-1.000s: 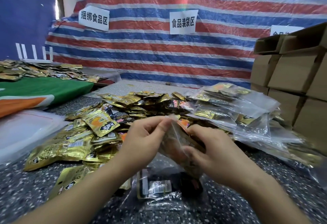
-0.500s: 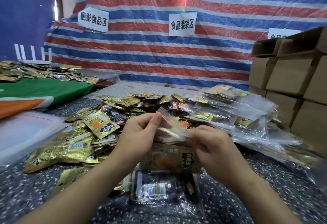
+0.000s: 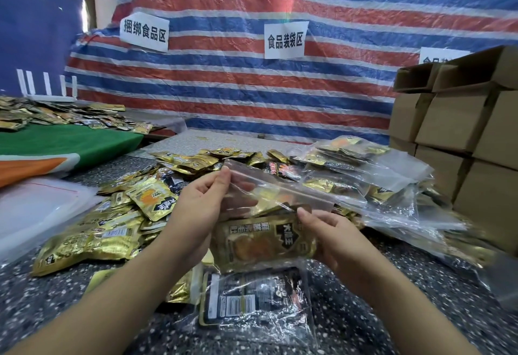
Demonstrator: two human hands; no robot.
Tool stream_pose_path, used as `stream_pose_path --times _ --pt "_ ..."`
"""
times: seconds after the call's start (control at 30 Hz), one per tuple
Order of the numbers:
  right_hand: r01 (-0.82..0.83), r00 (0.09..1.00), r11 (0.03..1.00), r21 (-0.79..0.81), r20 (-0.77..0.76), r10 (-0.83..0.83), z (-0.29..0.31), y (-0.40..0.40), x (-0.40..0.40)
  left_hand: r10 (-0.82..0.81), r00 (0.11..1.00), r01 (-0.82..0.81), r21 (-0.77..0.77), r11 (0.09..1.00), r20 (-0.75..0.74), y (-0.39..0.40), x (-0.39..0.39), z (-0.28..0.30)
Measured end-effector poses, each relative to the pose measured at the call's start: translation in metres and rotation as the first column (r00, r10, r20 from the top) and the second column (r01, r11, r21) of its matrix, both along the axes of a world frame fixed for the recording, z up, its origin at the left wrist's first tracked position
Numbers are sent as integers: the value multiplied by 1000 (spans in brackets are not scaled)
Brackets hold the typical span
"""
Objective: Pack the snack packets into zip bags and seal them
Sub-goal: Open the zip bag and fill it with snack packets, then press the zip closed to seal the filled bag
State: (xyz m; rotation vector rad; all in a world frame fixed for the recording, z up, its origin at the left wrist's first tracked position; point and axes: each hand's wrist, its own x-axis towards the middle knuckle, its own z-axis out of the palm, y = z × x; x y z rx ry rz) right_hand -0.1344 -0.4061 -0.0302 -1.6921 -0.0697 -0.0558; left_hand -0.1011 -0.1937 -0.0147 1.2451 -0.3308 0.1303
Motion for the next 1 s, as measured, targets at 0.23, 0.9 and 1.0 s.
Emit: stream_pose_path --times 0.23,0.9,1.0 --pt "125 992 968 216 5 -129 6 10 -2 -14 1000 13 194 981 5 5 3 0" --pt "-92 914 986 141 404 28 29 -2 -21 -292 951 294 0 956 -97 3 -5 8" --pt "-156 924 987 47 361 129 27 1 -24 -288 952 290 -3 957 -99 0 -7 6"
